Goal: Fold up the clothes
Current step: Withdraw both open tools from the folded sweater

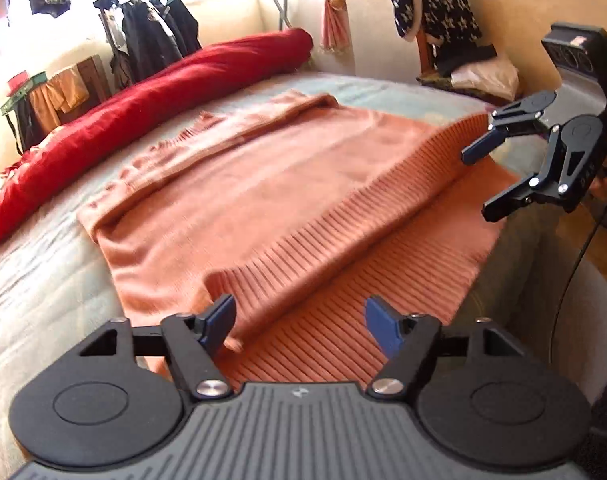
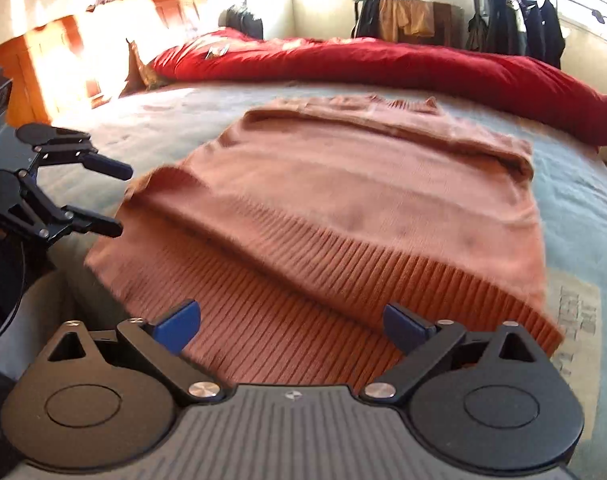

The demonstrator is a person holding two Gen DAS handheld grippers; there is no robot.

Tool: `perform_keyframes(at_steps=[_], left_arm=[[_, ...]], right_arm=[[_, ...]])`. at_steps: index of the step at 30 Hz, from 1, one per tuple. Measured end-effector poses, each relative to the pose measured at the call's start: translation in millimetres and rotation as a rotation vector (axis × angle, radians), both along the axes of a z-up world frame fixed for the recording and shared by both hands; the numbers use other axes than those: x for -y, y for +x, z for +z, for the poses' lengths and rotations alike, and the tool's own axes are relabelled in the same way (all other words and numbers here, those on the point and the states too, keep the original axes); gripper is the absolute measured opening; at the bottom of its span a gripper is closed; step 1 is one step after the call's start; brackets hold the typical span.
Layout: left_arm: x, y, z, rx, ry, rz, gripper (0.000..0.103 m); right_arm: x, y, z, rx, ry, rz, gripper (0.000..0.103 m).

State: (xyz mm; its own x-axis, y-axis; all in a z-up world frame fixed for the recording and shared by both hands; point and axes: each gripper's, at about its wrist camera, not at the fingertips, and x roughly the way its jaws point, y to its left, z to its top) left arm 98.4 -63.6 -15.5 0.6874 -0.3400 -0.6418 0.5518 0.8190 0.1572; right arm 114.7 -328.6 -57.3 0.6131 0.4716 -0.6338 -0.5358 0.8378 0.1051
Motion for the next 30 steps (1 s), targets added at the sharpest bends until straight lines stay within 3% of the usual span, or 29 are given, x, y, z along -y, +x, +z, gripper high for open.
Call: perform_keyframes(at_steps=[3, 7, 9, 13, 16, 19, 23, 26, 28, 30], left_arm=[[-5.0, 47.8, 4.6, -0.025, -0.057, 0.048, 0.083], [-12.8, 87.9, -20.8, -0.216, -0.128, 0.077, 0.083], [-18.4, 84.7, -31.9, -0.278, -0.147, 0.085, 0.082], [-32.3, 40.2, -38.9, -0.338, -0.190, 0.024, 0.084], [-39.2, 2.4, -34.2, -0.372, -0.178, -0.010, 0.084], [-37.5, -14.3, -23.3, -0.339, -0.144, -0.025, 0.084], [-16.9, 1.8, -7.5, -0.216, -0.140, -0.042, 0.088], [5.6, 28.2, -15.3, -0.150, -0.109, -0.009, 0.088], [14.2, 47.3, -30.9, -0.157, -0.093, 0.042, 0.088], [10.6, 57.1, -51.0, -0.222, -0.096, 0.106, 0.088]], right_arm=[[3.8, 47.1, 8.6, 0.004, 0.050, -0.049, 0.103], [11.7, 100.2, -8.8, -0.196, 0.148, -0.048, 0.103], [21.9, 104.1, -21.6, -0.316, 0.215, -0.044, 0.103], [35.1, 55.7, -23.6, -0.373, 0.192, 0.052, 0.103], [46.8, 10.5, -18.9, -0.363, 0.132, 0.066, 0.103], [58.6, -13.4, -9.2, -0.323, 0.134, 0.033, 0.103], [61.6, -9.3, 5.3, -0.234, 0.211, -0.018, 0.103], [47.9, 10.9, -0.5, -0.135, 0.188, -0.085, 0.103], [38.5, 24.9, -16.4, -0.119, 0.167, -0.136, 0.103], [31.5, 33.6, -38.6, -0.141, 0.137, -0.183, 0.103]])
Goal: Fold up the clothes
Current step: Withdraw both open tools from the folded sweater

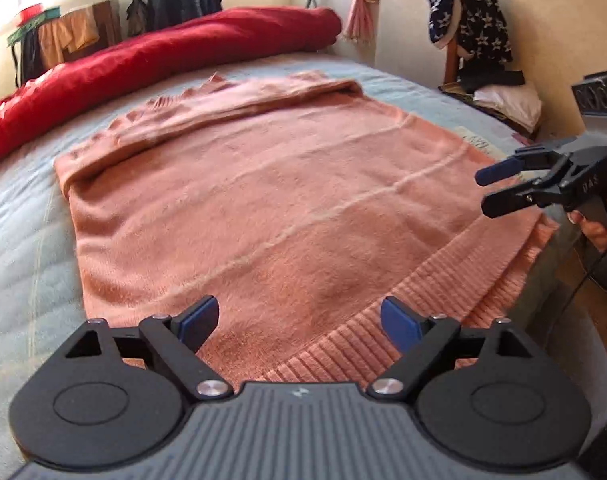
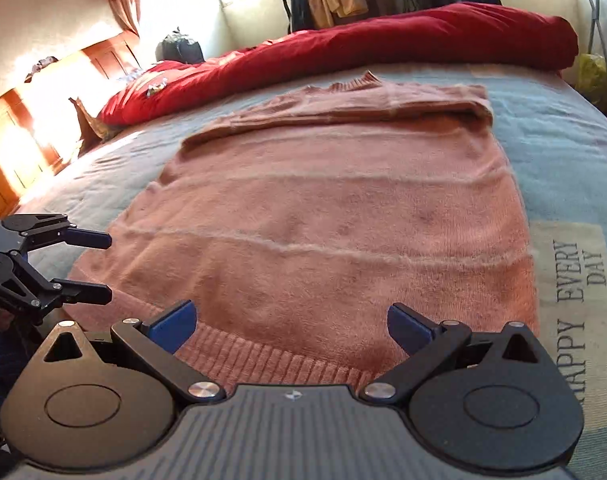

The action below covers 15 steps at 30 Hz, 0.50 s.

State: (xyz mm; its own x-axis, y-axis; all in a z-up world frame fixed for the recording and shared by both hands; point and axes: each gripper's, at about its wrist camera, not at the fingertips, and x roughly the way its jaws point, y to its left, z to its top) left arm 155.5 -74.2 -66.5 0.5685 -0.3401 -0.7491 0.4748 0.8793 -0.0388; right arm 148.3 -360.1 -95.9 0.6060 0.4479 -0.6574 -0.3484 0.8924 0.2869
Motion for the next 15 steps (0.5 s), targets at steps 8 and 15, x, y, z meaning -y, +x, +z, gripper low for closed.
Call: perform_keyframes(at_steps=[8, 15], left_arm=[[-32.6, -49.9, -3.6, -0.003, -0.047, 0.055, 0.095], [-19.6, 3.6, 28.9, -0.010, -0.243, 0.026, 0.097]], right_arm=[[-0.3, -54.5, -27.2, 0.143, -0.128, -0.088, 0.103], [7.6, -4.7, 10.6, 0.006, 0.211, -0.100, 0.103]])
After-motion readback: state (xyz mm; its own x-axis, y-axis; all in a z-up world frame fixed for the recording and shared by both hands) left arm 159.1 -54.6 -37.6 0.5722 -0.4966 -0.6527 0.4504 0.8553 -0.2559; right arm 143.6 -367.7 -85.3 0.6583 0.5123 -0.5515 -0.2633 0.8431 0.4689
